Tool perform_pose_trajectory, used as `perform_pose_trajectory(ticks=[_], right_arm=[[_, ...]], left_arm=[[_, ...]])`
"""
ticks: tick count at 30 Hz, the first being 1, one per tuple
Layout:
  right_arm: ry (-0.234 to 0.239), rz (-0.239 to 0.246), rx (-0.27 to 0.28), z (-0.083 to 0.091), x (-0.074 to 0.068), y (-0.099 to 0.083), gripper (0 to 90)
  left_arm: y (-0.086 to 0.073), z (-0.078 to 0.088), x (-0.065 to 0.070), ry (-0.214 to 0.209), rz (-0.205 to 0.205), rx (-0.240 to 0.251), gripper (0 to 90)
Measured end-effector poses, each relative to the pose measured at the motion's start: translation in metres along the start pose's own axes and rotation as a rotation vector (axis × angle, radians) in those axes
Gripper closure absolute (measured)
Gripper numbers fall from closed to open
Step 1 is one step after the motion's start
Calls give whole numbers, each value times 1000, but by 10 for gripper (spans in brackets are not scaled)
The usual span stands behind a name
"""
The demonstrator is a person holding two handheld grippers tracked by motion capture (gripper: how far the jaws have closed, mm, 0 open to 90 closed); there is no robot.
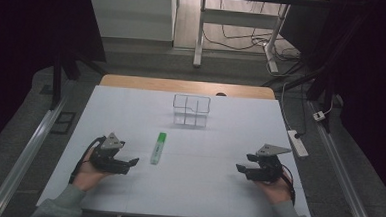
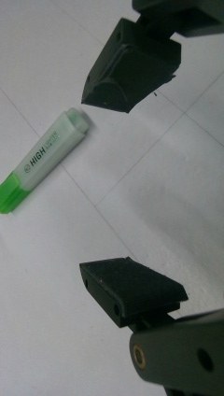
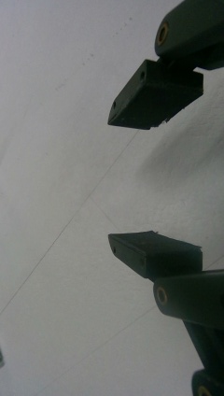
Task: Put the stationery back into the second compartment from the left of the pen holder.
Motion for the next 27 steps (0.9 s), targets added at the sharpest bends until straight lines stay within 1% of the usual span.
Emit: perform_pose_trajectory(ticks=[5,8,13,15,20,21,27], right_arm=[[-9,5,-9,-1,0,-1,365],[-10,4,-13,-1,0,-2,365],[-15,6,-16,-2,0,-2,365],[-17,10,-18,-2,0,-2,366],[-18,10,-22,-3,0,-3,365],[-19,9,-22,-3,0,-3,365],[-23,11,-28,-4,0,-4,365]], left_arm=[[7,-2,3,-10,5,-4,176],[8,-4,3,-12,12,-11,177],[12,-6,2,-12,50,-20,178],[14,-8,1,-12,58,-20,180],[18,-12,0,-8,64,-28,180],[21,-15,0,-2,62,-34,181],[27,-22,1,0,61,-49,182]])
Point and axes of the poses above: each handheld gripper's, and its own axes: z roughly backward along the jaws, y roughly out of its top, x roughly to its right, the point moved 9 cm from there along -z, roughly forward along the jaws, and after that the axes turned 1 degree about -x, right-handed, at the moved point
